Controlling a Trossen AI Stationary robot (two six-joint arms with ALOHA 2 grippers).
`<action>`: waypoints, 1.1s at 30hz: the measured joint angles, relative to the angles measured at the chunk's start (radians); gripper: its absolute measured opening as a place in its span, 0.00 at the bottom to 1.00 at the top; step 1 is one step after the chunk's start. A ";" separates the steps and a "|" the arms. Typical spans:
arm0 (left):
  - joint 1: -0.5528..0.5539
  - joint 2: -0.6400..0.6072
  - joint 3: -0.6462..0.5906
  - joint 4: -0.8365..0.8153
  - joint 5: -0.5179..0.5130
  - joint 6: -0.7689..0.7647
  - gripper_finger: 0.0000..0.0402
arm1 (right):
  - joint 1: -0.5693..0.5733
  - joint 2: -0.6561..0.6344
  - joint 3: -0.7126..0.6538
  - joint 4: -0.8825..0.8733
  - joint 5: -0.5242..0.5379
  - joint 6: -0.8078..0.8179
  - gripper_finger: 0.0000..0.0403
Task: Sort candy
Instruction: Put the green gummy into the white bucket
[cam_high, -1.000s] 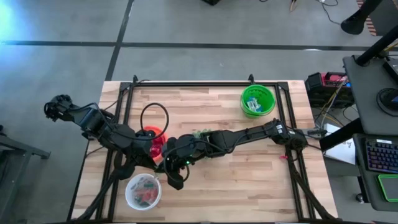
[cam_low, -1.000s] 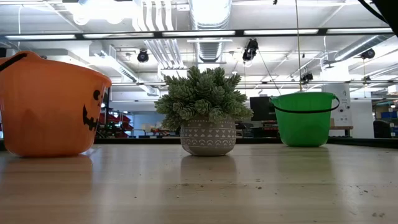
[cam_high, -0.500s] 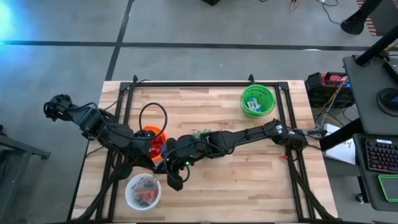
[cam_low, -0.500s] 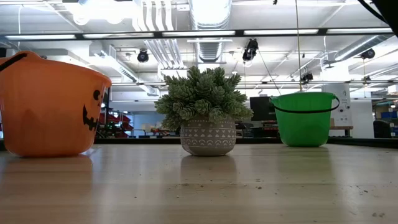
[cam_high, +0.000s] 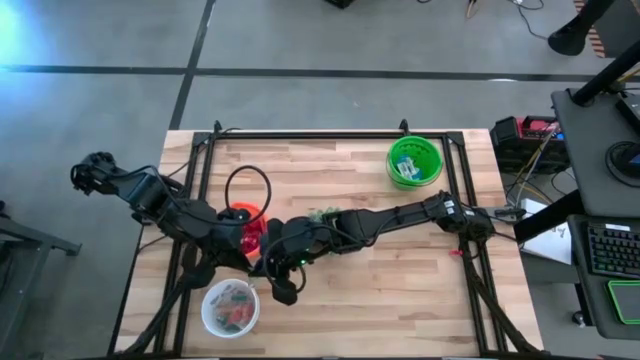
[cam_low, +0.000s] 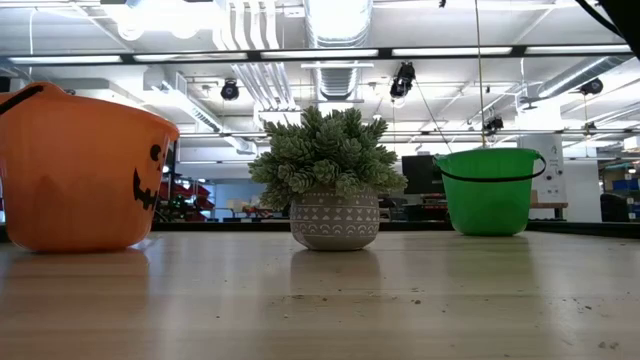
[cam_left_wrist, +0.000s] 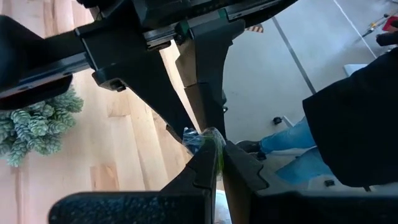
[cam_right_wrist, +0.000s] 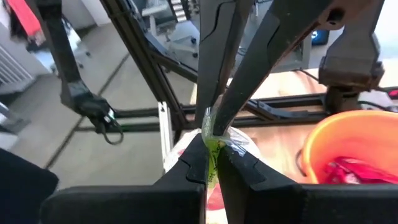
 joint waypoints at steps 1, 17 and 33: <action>0.000 0.001 -0.001 -0.001 -0.001 0.000 0.00 | -0.001 0.000 0.000 -0.012 0.000 -0.015 0.03; -0.002 -0.003 -0.003 -0.044 0.033 -0.002 0.00 | -0.002 0.067 -0.032 0.200 -0.007 -0.014 0.03; -0.001 -0.001 -0.002 -0.052 0.021 0.015 0.00 | -0.003 0.071 -0.024 0.197 -0.006 0.028 0.03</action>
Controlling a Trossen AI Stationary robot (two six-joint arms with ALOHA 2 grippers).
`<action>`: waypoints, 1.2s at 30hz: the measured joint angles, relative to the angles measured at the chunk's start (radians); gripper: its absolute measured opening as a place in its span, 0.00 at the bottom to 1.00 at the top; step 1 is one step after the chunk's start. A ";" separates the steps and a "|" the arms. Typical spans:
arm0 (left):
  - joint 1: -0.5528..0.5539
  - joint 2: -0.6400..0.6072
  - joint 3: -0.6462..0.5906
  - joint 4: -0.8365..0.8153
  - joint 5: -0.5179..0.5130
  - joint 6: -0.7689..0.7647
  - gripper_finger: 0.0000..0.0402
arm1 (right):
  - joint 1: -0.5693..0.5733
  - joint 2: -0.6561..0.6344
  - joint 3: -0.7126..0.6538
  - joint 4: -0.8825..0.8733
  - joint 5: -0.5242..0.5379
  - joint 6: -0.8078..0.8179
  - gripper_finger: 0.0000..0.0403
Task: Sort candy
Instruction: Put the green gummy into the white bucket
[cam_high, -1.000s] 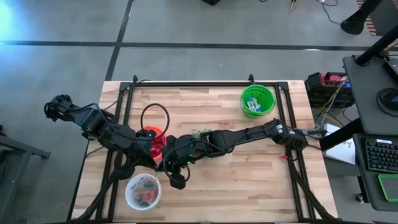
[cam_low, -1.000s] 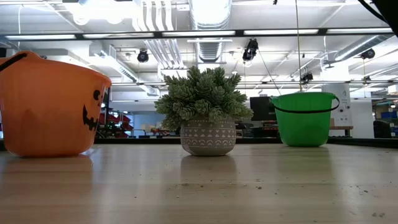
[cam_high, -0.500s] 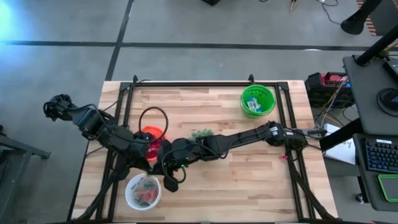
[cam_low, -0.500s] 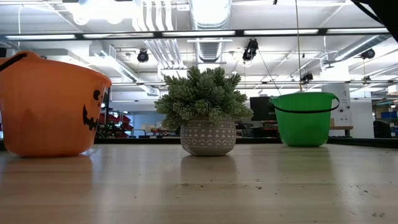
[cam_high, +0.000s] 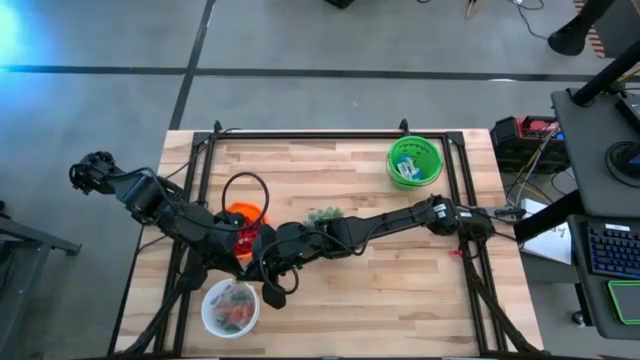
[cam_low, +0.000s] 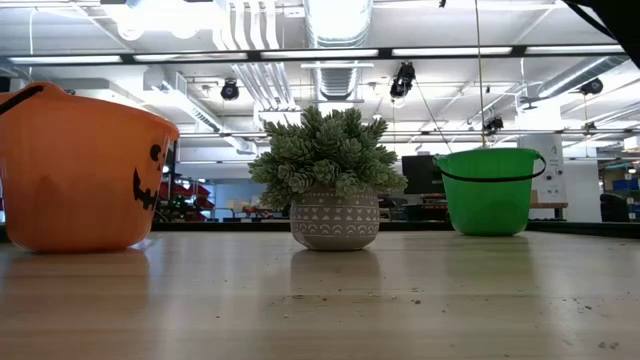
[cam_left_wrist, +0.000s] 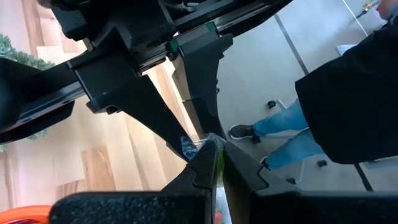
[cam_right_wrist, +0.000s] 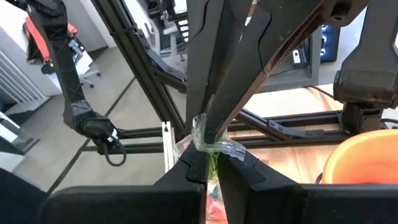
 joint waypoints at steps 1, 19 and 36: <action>0.000 0.000 0.000 0.000 0.004 0.000 0.00 | 0.000 0.000 0.000 0.001 0.000 0.006 0.03; -0.083 0.000 0.000 -0.007 -0.017 -0.086 0.00 | 0.018 0.004 -0.015 0.043 -0.001 0.133 0.03; -0.231 -0.002 -0.001 -0.046 -0.115 -0.301 0.00 | 0.031 0.006 -0.016 0.092 0.001 0.156 0.03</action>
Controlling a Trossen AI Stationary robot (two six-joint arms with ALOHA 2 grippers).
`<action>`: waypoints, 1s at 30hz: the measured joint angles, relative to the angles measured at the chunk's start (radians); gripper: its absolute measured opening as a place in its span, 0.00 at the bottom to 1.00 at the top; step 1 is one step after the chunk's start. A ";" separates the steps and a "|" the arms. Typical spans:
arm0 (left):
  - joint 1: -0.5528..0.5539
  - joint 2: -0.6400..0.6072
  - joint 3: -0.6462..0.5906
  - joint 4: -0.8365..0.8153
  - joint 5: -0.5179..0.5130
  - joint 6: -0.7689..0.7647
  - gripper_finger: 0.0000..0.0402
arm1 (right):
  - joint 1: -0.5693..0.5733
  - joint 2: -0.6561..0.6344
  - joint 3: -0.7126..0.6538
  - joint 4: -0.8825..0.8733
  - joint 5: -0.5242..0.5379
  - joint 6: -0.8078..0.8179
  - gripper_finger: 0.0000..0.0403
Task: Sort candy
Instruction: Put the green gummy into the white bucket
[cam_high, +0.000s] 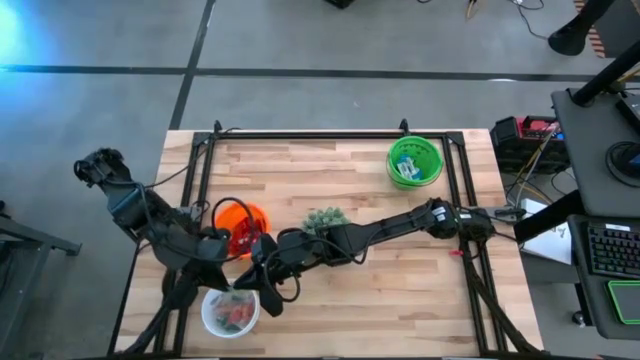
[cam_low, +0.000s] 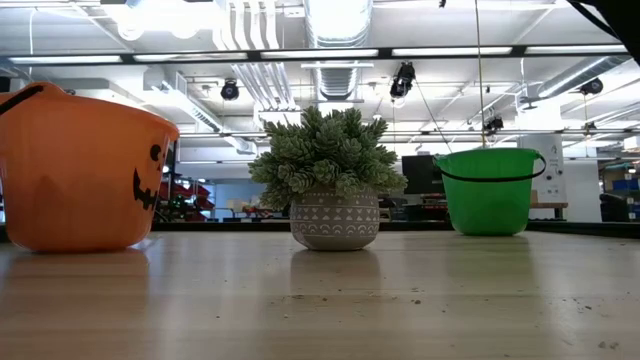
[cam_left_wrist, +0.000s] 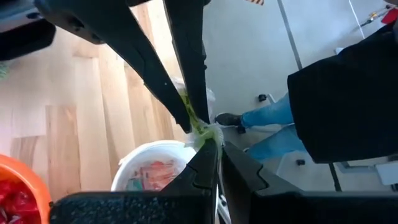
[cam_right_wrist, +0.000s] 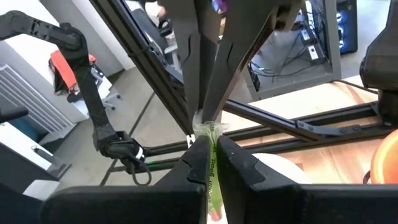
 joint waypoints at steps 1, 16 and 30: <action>0.000 0.002 0.000 0.000 0.000 -0.002 0.00 | -0.001 0.000 0.000 0.000 0.000 0.000 0.03; -0.004 0.023 -0.002 -0.053 0.003 -0.079 0.00 | 0.002 -0.005 0.001 0.080 -0.018 0.041 0.02; -0.094 0.033 -0.002 -0.111 0.075 -0.214 0.00 | -0.018 -0.005 -0.001 0.065 -0.045 0.070 0.10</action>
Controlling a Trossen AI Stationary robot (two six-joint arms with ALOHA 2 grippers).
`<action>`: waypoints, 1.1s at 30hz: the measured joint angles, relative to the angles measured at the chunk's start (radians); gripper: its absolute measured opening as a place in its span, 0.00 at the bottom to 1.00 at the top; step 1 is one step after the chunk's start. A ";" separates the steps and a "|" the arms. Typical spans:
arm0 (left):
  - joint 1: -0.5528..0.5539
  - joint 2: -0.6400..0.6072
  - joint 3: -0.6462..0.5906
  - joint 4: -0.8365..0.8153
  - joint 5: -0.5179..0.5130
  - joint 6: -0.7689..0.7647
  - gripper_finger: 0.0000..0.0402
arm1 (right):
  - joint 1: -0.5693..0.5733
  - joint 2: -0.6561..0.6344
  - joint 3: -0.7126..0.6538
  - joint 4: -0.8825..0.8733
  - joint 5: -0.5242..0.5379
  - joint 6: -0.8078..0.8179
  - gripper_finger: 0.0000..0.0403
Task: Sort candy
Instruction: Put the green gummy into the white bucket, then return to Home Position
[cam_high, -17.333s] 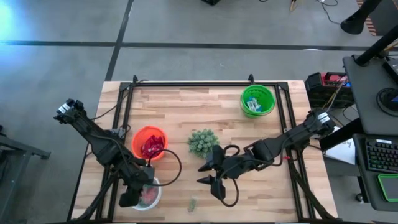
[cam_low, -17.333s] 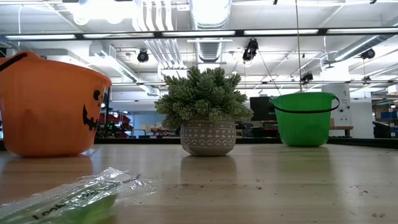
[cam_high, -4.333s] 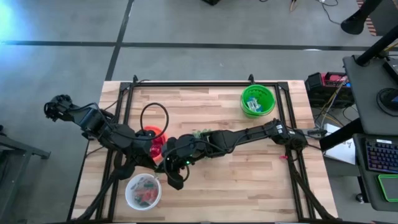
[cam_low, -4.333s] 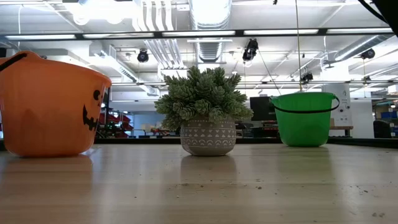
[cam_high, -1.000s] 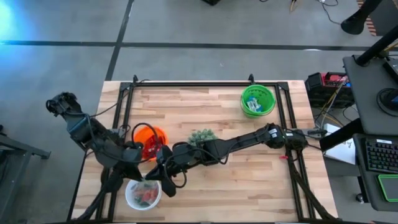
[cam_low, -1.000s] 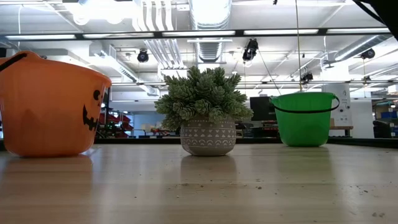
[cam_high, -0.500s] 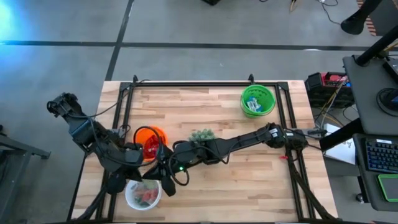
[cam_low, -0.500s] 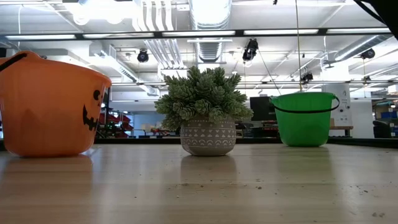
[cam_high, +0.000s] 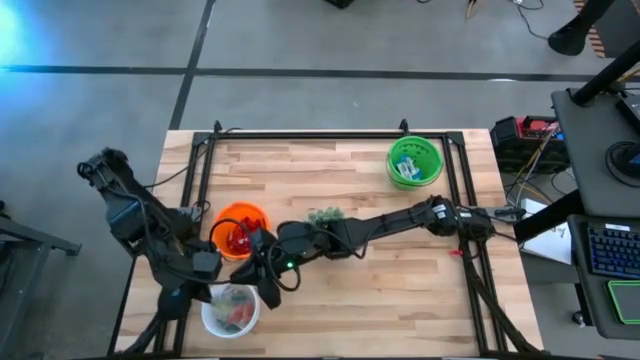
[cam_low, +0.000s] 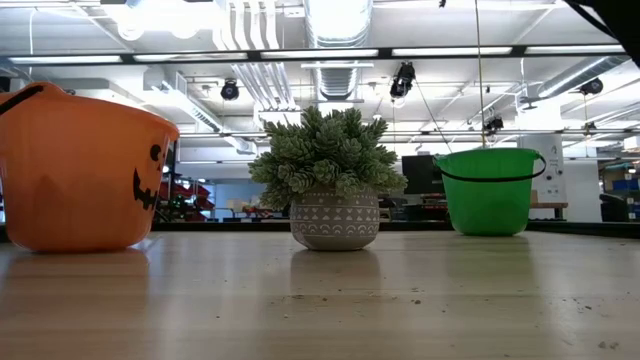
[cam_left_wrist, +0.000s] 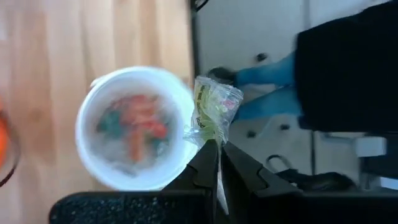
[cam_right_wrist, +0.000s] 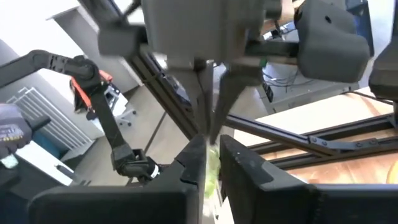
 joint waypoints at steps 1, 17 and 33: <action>0.000 0.007 0.000 -0.020 0.000 -0.006 0.00 | -0.001 0.000 0.000 0.000 0.000 0.012 0.11; -0.001 0.063 -0.011 -0.162 0.023 -0.005 0.00 | 0.000 -0.016 0.045 -0.271 -0.080 0.055 0.20; -0.002 0.055 -0.011 -0.162 0.049 -0.006 0.24 | 0.010 -0.076 0.046 -0.722 -0.073 0.097 0.19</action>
